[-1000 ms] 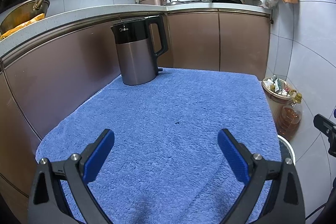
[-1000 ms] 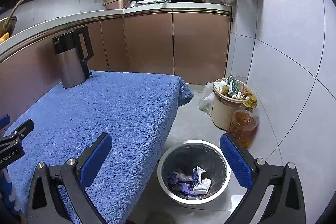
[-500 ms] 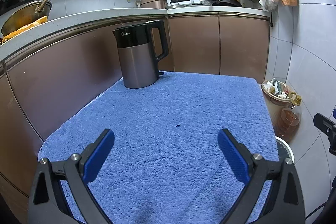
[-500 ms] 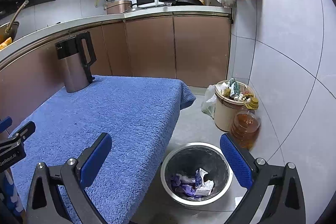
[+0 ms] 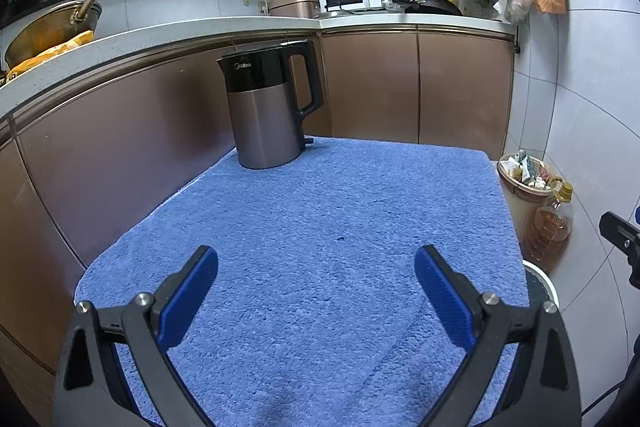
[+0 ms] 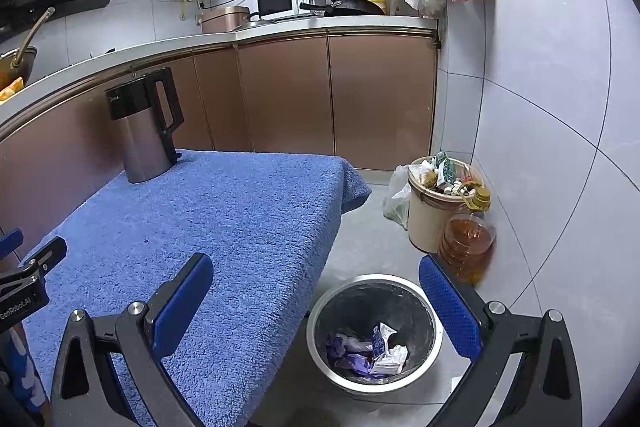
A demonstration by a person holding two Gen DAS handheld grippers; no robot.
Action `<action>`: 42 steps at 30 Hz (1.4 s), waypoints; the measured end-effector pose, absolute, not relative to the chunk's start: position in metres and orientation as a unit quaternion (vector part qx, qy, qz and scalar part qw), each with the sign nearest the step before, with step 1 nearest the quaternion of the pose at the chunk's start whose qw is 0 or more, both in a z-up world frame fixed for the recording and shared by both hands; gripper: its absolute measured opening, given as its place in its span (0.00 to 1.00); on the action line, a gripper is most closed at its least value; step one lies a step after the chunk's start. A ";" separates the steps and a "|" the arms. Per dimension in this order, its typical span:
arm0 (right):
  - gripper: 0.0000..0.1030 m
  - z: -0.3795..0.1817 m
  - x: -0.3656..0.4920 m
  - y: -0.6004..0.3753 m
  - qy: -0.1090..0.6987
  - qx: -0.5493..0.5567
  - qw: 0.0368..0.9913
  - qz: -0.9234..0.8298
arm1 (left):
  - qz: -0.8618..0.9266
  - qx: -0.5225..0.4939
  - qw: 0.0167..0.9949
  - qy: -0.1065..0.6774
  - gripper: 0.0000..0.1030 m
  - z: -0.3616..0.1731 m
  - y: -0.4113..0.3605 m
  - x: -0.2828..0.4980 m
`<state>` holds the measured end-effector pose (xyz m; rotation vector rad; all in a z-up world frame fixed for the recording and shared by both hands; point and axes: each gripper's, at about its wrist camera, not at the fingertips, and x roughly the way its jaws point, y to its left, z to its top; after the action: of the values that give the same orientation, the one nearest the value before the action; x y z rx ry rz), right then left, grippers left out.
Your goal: Collect trash
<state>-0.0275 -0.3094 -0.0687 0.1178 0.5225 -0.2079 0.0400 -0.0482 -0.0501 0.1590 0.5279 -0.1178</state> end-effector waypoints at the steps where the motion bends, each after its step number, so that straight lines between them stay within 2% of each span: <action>1: 1.00 -0.069 -0.027 -0.310 0.258 0.058 0.959 -0.103 | -0.058 0.078 0.960 0.261 0.96 -0.050 -0.048 0.040; 42: 1.00 -0.066 -0.027 -0.298 0.264 0.047 0.957 -0.111 | -0.060 0.050 0.962 0.262 0.96 -0.053 -0.022 0.037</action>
<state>-0.0268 -0.2976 -0.0661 0.0961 0.5348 -0.2245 0.0371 -0.0224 -0.0527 0.1006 0.5308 -0.1225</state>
